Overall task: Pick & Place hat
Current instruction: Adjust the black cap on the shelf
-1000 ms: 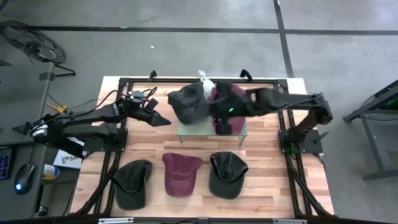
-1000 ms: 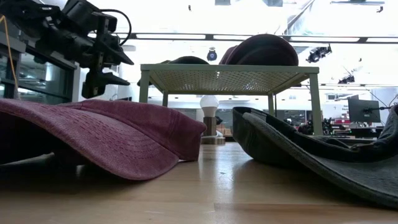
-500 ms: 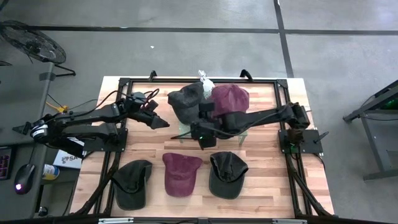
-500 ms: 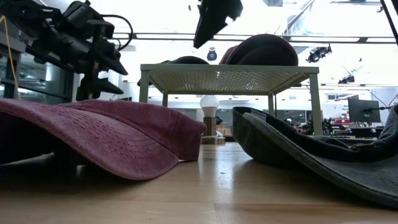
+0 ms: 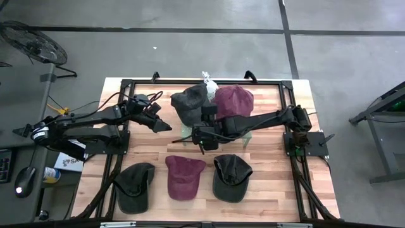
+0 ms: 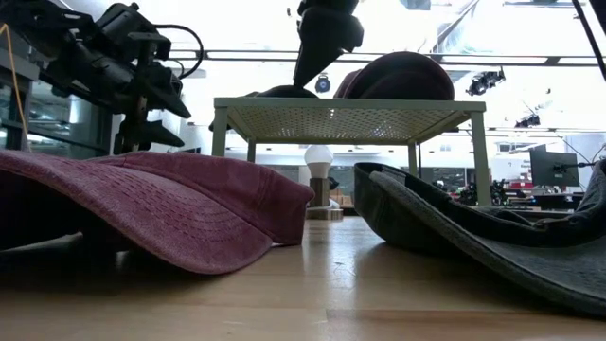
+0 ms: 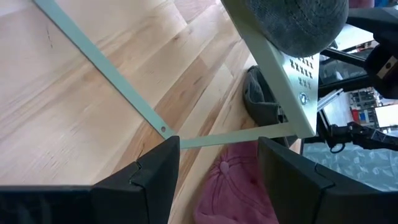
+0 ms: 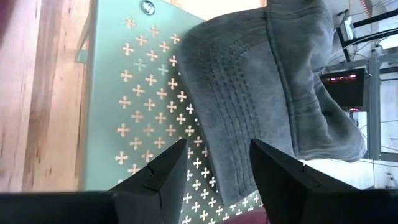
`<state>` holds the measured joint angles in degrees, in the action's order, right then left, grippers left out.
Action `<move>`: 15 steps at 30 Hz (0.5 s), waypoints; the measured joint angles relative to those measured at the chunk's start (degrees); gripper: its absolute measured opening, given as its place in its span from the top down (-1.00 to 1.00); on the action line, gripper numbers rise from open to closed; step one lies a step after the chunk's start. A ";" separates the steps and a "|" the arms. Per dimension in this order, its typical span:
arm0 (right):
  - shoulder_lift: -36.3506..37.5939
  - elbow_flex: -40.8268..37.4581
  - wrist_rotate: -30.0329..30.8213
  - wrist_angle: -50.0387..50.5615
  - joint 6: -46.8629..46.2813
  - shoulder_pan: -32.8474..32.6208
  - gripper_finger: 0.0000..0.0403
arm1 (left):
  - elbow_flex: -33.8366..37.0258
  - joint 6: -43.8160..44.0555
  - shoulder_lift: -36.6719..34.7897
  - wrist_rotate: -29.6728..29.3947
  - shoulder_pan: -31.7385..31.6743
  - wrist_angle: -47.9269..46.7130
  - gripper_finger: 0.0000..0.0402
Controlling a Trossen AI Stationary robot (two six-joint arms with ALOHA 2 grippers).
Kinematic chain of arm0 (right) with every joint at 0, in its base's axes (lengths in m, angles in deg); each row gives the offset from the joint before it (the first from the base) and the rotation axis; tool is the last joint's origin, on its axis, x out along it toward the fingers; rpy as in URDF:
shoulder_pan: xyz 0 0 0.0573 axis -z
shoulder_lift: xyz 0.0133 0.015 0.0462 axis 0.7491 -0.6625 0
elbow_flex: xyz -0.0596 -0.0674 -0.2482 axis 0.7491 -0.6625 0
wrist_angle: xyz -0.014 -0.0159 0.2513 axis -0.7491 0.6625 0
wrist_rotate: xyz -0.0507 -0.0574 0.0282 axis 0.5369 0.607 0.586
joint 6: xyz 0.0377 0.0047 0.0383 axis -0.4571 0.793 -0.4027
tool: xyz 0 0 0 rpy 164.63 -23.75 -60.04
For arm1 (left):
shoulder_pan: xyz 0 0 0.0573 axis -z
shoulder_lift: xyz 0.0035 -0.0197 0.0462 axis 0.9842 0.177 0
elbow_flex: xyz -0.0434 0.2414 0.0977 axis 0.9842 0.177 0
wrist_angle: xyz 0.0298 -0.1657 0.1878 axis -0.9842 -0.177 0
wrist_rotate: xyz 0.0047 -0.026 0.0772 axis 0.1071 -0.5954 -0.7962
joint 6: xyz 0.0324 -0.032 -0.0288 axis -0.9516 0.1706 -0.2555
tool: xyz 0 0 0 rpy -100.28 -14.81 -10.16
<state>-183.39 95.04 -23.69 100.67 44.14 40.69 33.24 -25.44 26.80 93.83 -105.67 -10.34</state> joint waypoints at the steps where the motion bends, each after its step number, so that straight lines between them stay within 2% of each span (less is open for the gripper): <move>1: -0.14 0.01 0.11 -0.04 0.03 0.04 0.17 | 0.00 -0.09 0.00 0.00 0.00 0.00 -0.05; 12: -0.36 0.02 0.01 0.05 0.14 2.50 0.20 | 0.00 -1.19 0.00 -0.98 0.00 0.04 -0.05; 15: -0.36 0.02 -3.52 0.15 0.16 3.24 0.20 | 0.00 -1.15 0.00 -0.98 0.00 0.04 -0.05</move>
<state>-183.75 95.06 -27.22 100.82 44.30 43.94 33.24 -26.59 26.80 92.85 -105.67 -10.30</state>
